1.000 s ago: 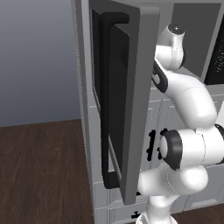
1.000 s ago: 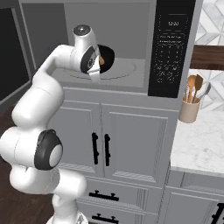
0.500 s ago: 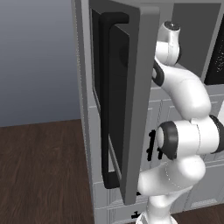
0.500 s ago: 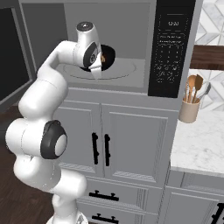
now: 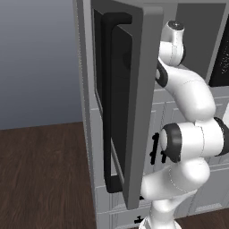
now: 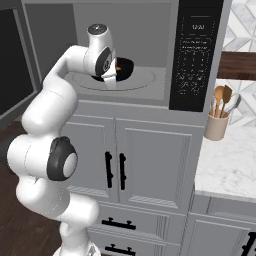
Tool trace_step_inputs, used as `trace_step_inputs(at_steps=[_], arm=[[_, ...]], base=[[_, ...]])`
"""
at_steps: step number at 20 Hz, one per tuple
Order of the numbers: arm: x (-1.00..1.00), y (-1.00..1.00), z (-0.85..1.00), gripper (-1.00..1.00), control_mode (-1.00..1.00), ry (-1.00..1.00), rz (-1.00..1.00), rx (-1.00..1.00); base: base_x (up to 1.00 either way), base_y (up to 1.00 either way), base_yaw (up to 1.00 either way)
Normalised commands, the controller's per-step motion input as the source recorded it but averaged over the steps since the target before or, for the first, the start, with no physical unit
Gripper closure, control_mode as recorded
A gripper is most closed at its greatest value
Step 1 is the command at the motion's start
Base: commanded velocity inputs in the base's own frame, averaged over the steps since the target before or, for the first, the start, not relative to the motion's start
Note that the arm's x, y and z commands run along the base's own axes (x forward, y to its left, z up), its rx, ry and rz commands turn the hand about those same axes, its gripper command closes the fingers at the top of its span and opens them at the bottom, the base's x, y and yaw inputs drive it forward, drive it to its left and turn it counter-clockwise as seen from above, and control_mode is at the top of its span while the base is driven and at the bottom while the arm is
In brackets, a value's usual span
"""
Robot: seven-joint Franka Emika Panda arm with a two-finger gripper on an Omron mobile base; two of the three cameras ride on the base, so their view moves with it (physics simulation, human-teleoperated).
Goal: Open the microwave, place the bowl with waffle inside the microwave, then close the microwave door and turn it on.
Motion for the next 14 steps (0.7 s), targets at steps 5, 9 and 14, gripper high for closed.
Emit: trace_step_inputs(at_steps=[5,9,14], arm=[[0.0,-0.01,0.0,-1.0,-1.0,0.0,0.0,0.0],[-0.43,-0.22,0.08,-1.0,-1.0,-0.08,0.01,0.0],[-0.97,-0.26,0.25,-1.0,-1.0,-0.21,0.0,-0.02]], base=[[0.0,0.0,0.0],[0.0,0.0,0.0],[0.0,0.0,0.0]])
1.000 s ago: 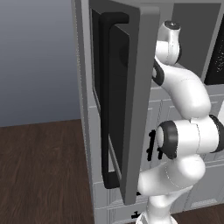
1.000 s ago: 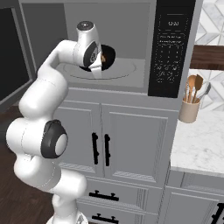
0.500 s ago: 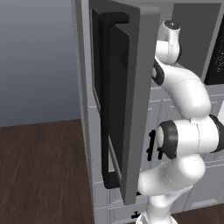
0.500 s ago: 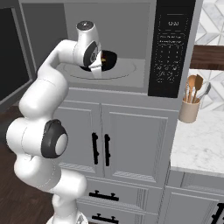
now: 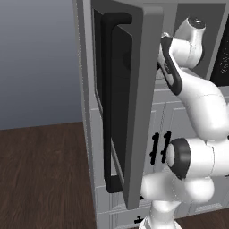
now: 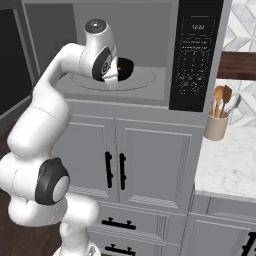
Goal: Open the microwave, place the bowl with waffle inside the microwave, then close the microwave door and turn it on.
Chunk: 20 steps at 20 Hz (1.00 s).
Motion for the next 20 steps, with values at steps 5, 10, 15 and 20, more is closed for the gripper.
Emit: trace_step_inputs(at_steps=[5,10,15,20], arm=[[-1.0,-0.05,0.34,-1.0,-1.0,-0.2,0.0,-0.04],[-1.0,0.0,0.11,-1.0,-1.0,-0.1,0.02,-0.08],[-1.0,0.08,0.01,-1.0,-1.0,0.0,0.05,-0.17],[-0.99,0.03,0.0,-1.0,-1.0,-0.01,0.12,-0.2]], base=[[0.0,0.0,0.0],[0.0,0.0,0.0],[0.0,0.0,0.0],[0.0,0.0,0.0]])
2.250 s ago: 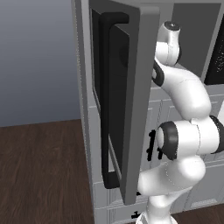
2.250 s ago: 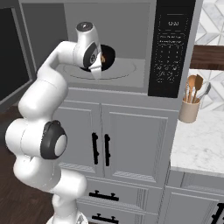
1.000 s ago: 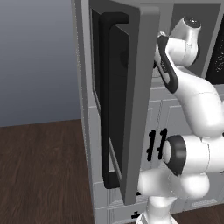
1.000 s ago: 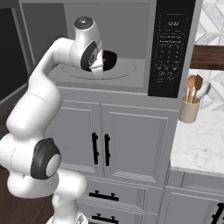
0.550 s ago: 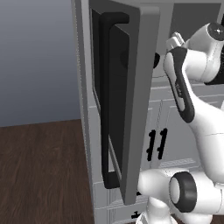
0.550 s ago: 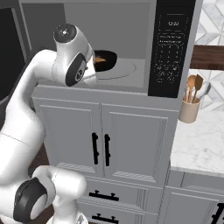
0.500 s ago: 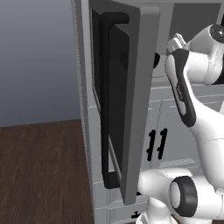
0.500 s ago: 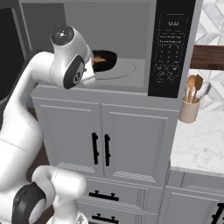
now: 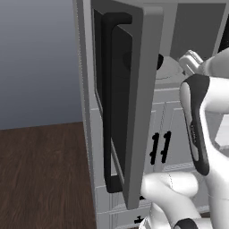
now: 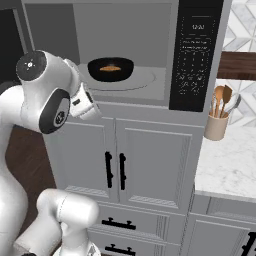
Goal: Open the microwave, place the bowl with waffle inside the microwave, then close the microwave door and turn it on.
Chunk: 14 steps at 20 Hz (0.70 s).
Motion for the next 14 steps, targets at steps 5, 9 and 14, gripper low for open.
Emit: trace_step_inputs(at_steps=[5,9,14], arm=[[-0.6,0.2,-0.05,-1.0,-1.0,-0.05,0.36,-0.17],[-0.7,0.25,-0.08,-1.0,-1.0,-0.09,0.3,-0.21],[-0.72,0.42,-0.02,-1.0,-1.0,-0.12,0.02,-0.23]], base=[[0.0,0.0,0.0],[0.0,0.0,0.0],[0.0,0.0,0.0]])
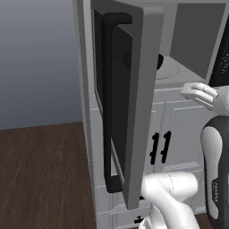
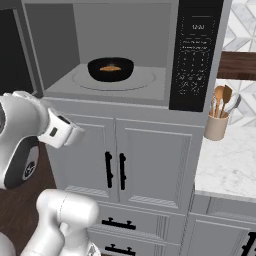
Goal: Open the microwave, place the bowl with waffle inside the microwave, then close the microwave door and turn it on.
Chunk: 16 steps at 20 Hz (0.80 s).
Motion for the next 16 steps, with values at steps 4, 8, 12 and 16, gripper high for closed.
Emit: trace_step_inputs(at_steps=[4,8,12,16], arm=[[-0.27,0.45,-0.02,-1.0,-1.0,-0.08,-0.03,-0.22],[-0.12,0.12,-0.06,-1.0,-1.0,-0.1,0.0,-0.23],[-0.09,0.01,-0.29,-1.0,-1.0,-0.18,0.0,-0.23],[0.07,0.06,-0.38,-1.0,-1.0,-0.29,0.1,-0.11]], base=[[0.0,0.0,0.0],[0.0,0.0,0.0],[0.0,0.0,0.0],[0.0,0.0,0.0]])
